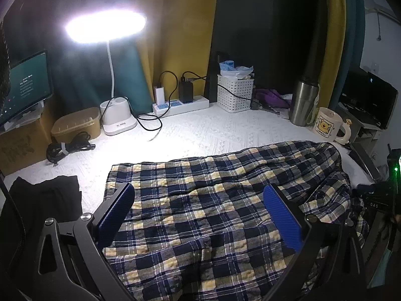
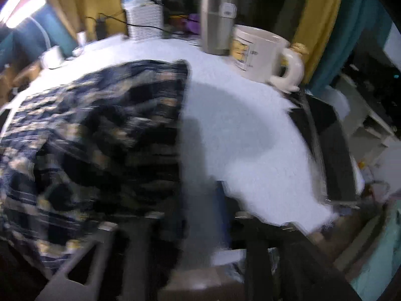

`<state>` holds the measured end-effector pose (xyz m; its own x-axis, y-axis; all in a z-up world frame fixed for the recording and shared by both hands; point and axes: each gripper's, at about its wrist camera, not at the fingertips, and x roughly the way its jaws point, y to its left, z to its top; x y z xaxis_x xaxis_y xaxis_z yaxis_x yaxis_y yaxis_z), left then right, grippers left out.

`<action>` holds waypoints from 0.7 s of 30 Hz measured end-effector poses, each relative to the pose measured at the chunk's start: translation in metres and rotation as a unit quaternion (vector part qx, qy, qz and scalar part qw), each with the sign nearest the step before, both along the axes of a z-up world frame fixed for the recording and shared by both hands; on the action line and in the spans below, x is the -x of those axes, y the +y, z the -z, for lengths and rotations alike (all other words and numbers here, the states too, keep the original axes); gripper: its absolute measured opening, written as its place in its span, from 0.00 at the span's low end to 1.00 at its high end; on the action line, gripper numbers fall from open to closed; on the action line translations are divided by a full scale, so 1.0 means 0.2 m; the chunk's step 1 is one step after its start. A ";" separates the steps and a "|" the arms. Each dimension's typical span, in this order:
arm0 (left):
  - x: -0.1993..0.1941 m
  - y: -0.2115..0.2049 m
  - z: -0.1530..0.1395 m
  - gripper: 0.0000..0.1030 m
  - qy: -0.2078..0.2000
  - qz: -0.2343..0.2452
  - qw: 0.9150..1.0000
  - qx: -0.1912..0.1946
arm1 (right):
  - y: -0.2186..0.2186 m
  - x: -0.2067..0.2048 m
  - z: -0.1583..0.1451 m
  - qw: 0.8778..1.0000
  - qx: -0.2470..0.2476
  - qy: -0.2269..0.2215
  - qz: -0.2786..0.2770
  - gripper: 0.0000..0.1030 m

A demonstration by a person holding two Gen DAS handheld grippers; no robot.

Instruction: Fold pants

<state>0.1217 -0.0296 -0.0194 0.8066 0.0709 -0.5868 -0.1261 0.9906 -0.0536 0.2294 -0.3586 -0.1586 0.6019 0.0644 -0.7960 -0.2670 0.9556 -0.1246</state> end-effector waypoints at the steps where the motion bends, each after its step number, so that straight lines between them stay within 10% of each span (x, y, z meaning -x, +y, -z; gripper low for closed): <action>1: 0.00 0.00 0.00 0.98 -0.001 0.000 1.000 0.000 | -0.02 -0.01 0.00 1.000 0.012 -0.004 0.013 1.00; 10: 0.03 -0.02 -0.03 0.98 -0.005 0.003 1.000 -0.005 | -0.11 0.09 -0.13 0.996 -0.072 -0.050 0.016 0.97; 14: 0.04 -0.01 -0.04 0.98 -0.008 0.001 1.000 -0.005 | 0.00 0.08 -0.16 0.992 -0.110 -0.043 -0.038 0.55; 21: 0.07 0.02 -0.03 0.98 -0.004 -0.012 1.000 -0.003 | 0.14 0.05 -0.05 0.985 -0.149 0.015 -0.089 0.33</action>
